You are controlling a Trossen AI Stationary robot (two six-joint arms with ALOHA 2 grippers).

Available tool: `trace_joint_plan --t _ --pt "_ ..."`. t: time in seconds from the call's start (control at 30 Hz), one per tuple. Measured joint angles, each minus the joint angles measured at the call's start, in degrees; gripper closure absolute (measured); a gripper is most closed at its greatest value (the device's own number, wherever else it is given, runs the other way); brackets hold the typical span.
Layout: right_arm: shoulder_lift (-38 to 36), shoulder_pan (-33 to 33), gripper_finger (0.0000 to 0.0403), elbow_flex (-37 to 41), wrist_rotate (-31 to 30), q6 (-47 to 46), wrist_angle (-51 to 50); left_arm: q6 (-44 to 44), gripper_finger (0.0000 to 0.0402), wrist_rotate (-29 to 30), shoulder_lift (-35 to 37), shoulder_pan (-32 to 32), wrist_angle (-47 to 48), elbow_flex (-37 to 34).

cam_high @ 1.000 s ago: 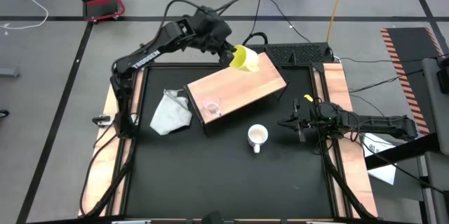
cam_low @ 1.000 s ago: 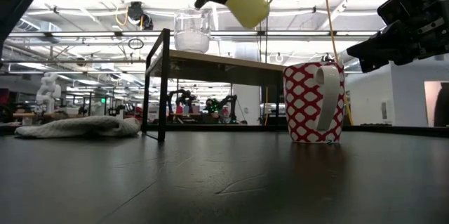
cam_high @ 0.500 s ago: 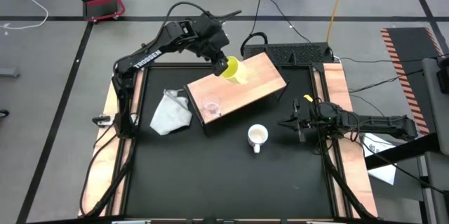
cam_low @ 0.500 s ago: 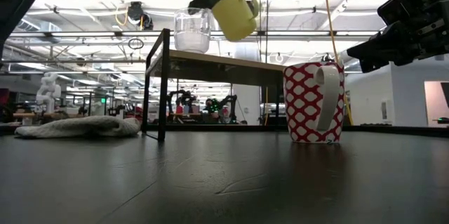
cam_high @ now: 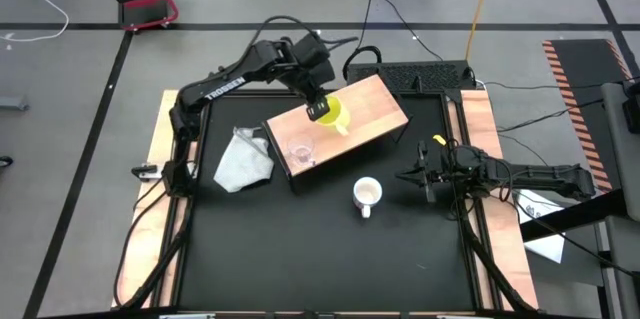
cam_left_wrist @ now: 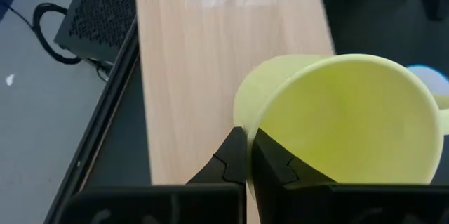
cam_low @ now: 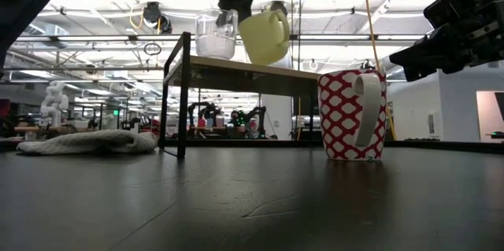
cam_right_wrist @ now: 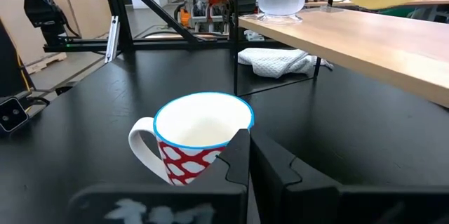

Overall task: Stack small to large cups/mugs on shelf
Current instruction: Put the yellow mug on the shelf

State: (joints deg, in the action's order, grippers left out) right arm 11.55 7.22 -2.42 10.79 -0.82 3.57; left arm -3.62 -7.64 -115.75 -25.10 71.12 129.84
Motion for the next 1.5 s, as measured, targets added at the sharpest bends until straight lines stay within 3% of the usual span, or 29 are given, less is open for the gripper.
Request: trace_joint_plan --t 0.57,1.5 --pt "0.1 0.0 0.0403 0.0 0.0 0.0 0.0 -1.6 0.0398 2.8 -0.7 0.5 4.9 -0.1" --pt "0.1 0.0 0.0403 0.0 0.0 0.0 0.0 -2.3 0.0398 3.1 -0.7 2.5 5.0 -0.1"
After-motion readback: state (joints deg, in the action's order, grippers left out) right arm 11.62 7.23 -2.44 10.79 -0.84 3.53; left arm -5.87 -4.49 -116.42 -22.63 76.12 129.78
